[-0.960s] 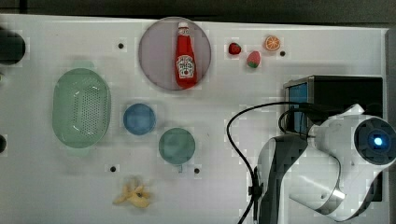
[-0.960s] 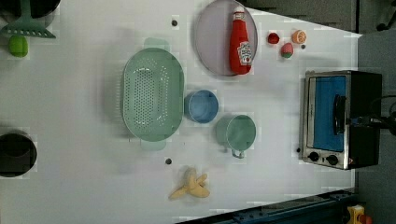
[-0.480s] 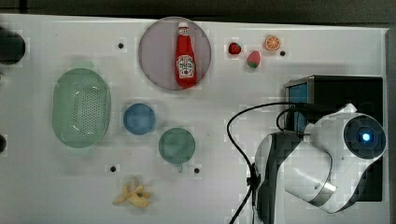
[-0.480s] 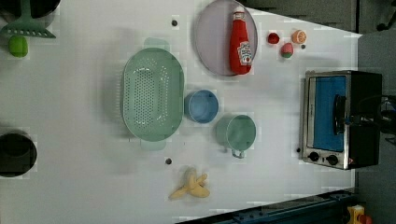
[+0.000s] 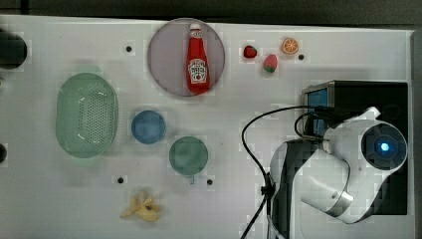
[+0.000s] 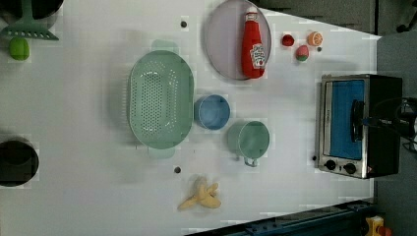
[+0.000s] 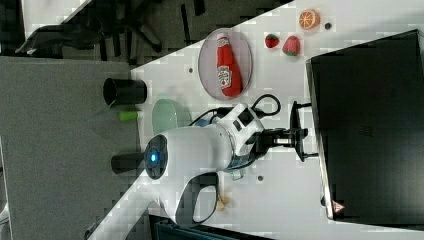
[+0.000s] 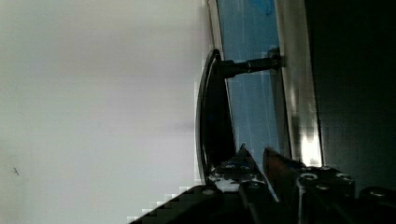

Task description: Flap open oven.

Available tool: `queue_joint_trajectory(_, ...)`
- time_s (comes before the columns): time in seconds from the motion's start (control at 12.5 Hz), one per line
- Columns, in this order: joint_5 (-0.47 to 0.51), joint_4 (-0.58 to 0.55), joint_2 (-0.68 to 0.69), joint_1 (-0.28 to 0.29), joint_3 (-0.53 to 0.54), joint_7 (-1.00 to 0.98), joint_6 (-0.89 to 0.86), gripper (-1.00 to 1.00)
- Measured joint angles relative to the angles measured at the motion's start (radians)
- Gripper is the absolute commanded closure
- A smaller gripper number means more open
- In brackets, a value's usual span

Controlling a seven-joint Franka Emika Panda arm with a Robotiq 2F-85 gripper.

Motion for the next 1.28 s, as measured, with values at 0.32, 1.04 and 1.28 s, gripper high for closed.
queue_joint_trajectory(0.32,-0.029,-0.027,0.001,-0.003,0.023,0.000,0.025,0.65)
queue_joint_trajectory(1.04,-0.524,-0.086,0.034,0.070,0.182,0.406,0.013,0.65)
queue_joint_trajectory(1.28,-0.674,-0.080,0.108,0.114,0.210,0.614,0.013,0.65)
